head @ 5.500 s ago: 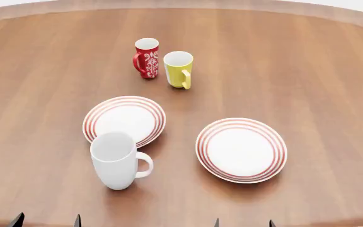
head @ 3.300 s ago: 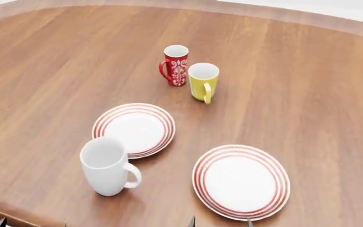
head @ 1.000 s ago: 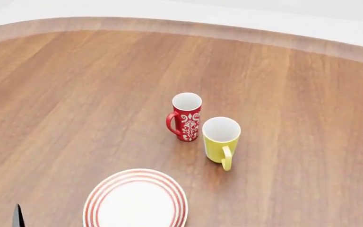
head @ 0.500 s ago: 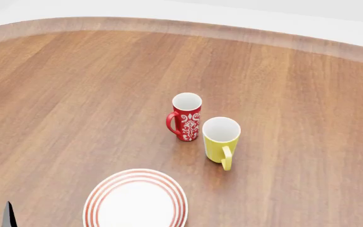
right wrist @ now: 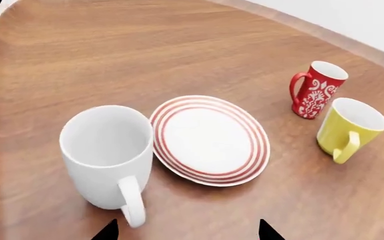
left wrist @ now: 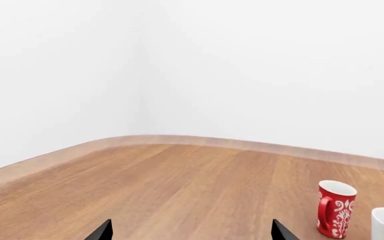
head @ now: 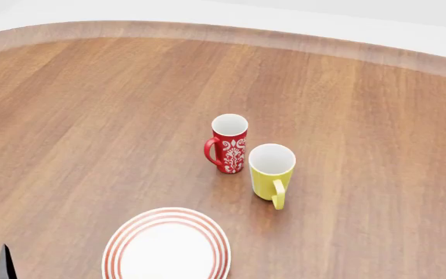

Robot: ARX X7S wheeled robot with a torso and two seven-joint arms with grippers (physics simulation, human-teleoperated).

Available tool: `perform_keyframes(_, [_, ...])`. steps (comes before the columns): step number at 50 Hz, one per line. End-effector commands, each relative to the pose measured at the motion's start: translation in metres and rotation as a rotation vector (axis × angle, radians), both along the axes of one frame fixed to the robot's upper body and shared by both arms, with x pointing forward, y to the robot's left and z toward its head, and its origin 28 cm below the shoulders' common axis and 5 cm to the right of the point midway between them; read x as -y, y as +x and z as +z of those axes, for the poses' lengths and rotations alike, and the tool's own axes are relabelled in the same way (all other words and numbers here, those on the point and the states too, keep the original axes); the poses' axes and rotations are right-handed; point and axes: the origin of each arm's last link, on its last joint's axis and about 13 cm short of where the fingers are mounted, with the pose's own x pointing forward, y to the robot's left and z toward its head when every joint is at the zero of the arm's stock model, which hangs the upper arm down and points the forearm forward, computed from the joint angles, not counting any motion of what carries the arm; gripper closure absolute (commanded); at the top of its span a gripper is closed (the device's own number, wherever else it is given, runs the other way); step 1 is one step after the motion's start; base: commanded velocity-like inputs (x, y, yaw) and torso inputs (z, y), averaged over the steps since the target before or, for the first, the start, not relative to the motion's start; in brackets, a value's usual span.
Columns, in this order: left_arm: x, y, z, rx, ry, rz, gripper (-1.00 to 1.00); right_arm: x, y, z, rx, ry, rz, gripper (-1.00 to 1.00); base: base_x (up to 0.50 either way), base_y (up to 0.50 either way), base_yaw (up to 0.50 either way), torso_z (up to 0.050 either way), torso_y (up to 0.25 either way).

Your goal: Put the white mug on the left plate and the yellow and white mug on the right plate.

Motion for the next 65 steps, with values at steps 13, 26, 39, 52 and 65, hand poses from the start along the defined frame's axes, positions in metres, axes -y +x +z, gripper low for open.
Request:
perform_keyframes(13, [0.001, -0.002, -0.001, 0.011, -0.011, -0.004, -1.00, -0.002, 0.029, 0.001, -0.058, -0.019, 0.146, -1.00, 0.00, 0.00, 0.00, 0.000, 0.000])
perform_keyframes(26, [-0.002, -0.002, 0.000, 0.014, -0.011, 0.003, -1.00, -0.011, 0.050, -0.002, -0.086, -0.032, 0.197, -1.00, 0.00, 0.00, 0.00, 0.000, 0.000])
perform_keyframes(39, [-0.002, -0.003, 0.001, 0.020, -0.016, 0.004, -1.00, -0.022, 0.070, -0.014, -0.125, -0.022, 0.238, -1.00, 0.00, 0.00, 0.00, 0.000, 0.000])
perform_keyframes(52, [-0.002, -0.005, 0.003, 0.024, -0.016, 0.003, -1.00, -0.027, 0.070, -0.037, -0.191, -0.035, 0.274, -1.00, 0.00, 0.00, 0.00, 0.000, 0.000])
perform_keyframes(65, [-0.003, -0.006, 0.003, 0.025, -0.018, 0.005, -1.00, -0.035, 0.083, -0.049, -0.226, -0.027, 0.292, -1.00, 0.00, 0.00, 0.00, 0.000, 0.001])
